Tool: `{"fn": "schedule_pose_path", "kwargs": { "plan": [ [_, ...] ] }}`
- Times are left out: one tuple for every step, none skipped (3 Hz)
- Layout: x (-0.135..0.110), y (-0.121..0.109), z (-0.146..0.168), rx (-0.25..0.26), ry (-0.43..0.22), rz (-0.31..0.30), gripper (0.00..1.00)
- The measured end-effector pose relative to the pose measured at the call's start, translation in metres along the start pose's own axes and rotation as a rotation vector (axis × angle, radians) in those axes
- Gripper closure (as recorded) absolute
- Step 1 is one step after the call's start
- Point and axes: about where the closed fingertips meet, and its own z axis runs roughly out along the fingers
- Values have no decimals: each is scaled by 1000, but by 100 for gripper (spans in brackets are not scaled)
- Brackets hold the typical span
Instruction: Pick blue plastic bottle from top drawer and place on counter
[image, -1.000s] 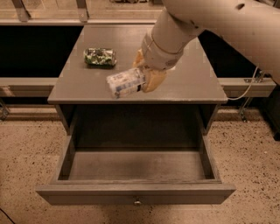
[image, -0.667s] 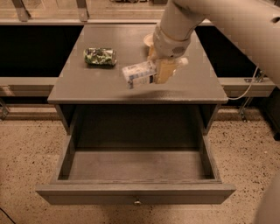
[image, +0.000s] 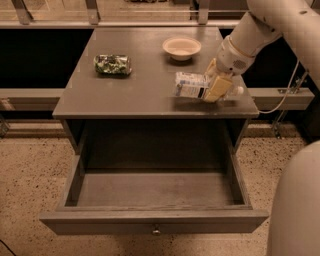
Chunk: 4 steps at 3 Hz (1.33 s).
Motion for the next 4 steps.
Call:
{"fn": "schedule_pose_path", "kwargs": {
  "plan": [
    [-6, 1, 2, -7, 8, -16, 54],
    [-6, 0, 4, -7, 6, -16, 32],
    [-7, -1, 8, -8, 4, -16, 7],
    [-7, -1, 10, -9, 4, -17, 0]
  ]
}}
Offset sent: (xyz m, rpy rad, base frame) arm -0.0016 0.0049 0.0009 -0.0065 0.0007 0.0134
